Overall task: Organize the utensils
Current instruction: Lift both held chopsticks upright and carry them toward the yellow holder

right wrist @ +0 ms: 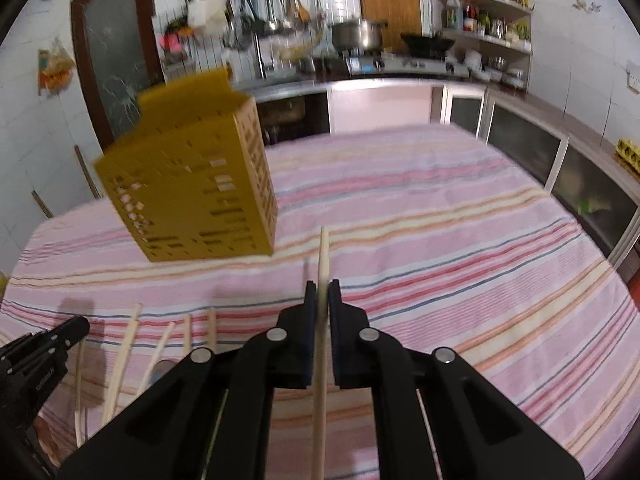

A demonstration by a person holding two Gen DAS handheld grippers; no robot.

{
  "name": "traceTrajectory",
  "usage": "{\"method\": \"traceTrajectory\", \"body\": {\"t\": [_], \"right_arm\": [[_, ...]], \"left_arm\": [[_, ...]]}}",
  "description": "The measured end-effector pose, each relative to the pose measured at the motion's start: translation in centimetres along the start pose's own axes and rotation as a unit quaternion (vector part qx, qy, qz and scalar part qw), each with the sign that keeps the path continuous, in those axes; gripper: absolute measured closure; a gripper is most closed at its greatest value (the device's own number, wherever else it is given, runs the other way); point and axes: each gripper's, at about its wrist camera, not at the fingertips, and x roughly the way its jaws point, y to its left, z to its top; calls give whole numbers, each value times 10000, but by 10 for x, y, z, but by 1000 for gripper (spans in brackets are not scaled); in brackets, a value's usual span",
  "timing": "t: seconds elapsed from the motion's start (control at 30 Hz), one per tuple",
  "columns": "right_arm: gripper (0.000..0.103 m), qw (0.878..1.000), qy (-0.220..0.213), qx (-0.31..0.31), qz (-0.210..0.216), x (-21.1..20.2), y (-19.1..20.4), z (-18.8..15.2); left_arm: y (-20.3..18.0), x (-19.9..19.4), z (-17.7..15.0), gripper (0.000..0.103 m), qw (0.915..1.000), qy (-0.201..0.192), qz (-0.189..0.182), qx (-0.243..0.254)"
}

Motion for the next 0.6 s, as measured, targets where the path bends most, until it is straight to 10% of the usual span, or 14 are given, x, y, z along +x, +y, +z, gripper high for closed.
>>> {"method": "traceTrajectory", "body": {"t": [0.6], "right_arm": [[97,9841,-1720,-174,406,-108,-1,-30]], "left_arm": [[5,-143,-46,98,9683,-2434,536,148]]}}
